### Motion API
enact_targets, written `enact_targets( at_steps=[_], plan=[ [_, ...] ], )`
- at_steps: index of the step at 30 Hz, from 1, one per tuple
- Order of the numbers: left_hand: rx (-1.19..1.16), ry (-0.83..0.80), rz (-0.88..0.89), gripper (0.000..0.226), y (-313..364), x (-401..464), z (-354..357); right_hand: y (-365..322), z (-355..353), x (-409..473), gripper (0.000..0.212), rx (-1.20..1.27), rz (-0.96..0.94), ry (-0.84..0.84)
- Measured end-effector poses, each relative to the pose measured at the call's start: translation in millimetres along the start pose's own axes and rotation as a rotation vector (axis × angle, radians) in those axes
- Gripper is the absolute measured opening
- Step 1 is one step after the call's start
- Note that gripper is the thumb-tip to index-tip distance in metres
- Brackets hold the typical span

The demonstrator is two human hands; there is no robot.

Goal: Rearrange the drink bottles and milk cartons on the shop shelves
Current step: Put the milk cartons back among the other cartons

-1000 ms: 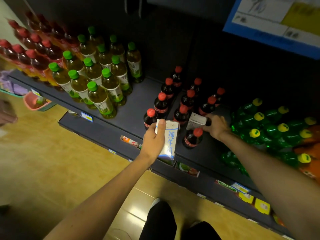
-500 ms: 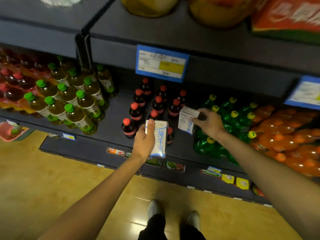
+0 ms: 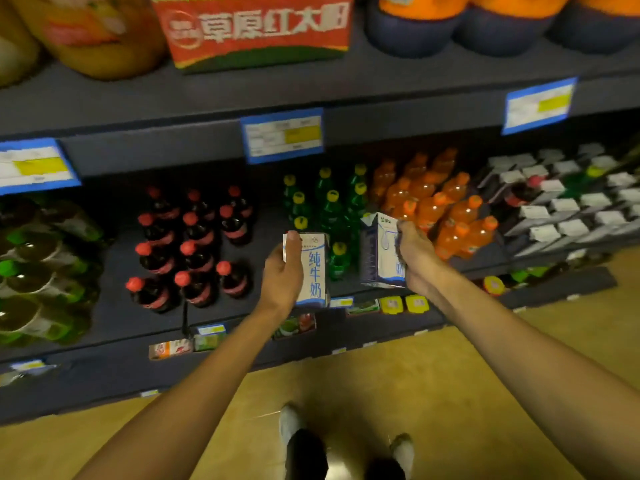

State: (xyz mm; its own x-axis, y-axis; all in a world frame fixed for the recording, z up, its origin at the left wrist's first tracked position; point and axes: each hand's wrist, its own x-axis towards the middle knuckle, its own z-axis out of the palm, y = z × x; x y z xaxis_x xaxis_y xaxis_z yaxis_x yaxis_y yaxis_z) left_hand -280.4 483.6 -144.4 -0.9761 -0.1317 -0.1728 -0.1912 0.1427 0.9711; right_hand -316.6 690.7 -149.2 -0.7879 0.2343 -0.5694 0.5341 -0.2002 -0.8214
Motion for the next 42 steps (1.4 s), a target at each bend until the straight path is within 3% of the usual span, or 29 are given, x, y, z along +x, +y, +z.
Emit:
enact_targets(
  at_steps=[10, 15, 17, 22, 25, 28, 33, 35, 38, 39, 42],
  plan=[
    [0.028, -0.185, -0.063, 0.050, 17, -64, 200, -3, -229, -27, 0.058, 0.005, 0.071, 0.276],
    [-0.045, -0.250, -0.060, 0.039, 29, -100, 301, -11, -334, -51, 0.058, -0.039, 0.101, 0.342],
    [-0.055, -0.286, -0.084, 0.036, 32, -110, 332, -14, -361, -55, 0.057, -0.017, 0.104, 0.334],
    [-0.029, -0.336, -0.125, 0.053, 30, -112, 387, -20, -408, -57, 0.081, 0.045, 0.144, 0.316],
    [-0.014, -0.362, -0.138, 0.048, 32, -105, 413, -23, -428, -43, 0.100, 0.043, 0.164, 0.335],
    [0.001, -0.376, -0.151, 0.048, 36, -90, 444, -38, -442, -31, 0.097, 0.020, 0.173, 0.329],
    [0.030, -0.373, -0.158, 0.046, 43, -50, 505, -43, -497, 46, 0.152, -0.037, 0.190, 0.318],
    [0.038, -0.335, -0.166, 0.045, 46, -32, 528, -67, -509, 60, 0.141, -0.054, 0.200, 0.295],
    [0.056, -0.305, -0.209, 0.051, 54, -5, 555, -111, -517, 74, 0.091, -0.123, 0.188, 0.296],
    [0.060, -0.308, -0.216, 0.053, 58, 5, 563, -120, -524, 82, 0.085, -0.145, 0.180, 0.300],
    [0.071, -0.275, -0.217, 0.055, 72, 31, 587, -141, -548, 116, 0.095, -0.163, 0.173, 0.312]
  ],
)
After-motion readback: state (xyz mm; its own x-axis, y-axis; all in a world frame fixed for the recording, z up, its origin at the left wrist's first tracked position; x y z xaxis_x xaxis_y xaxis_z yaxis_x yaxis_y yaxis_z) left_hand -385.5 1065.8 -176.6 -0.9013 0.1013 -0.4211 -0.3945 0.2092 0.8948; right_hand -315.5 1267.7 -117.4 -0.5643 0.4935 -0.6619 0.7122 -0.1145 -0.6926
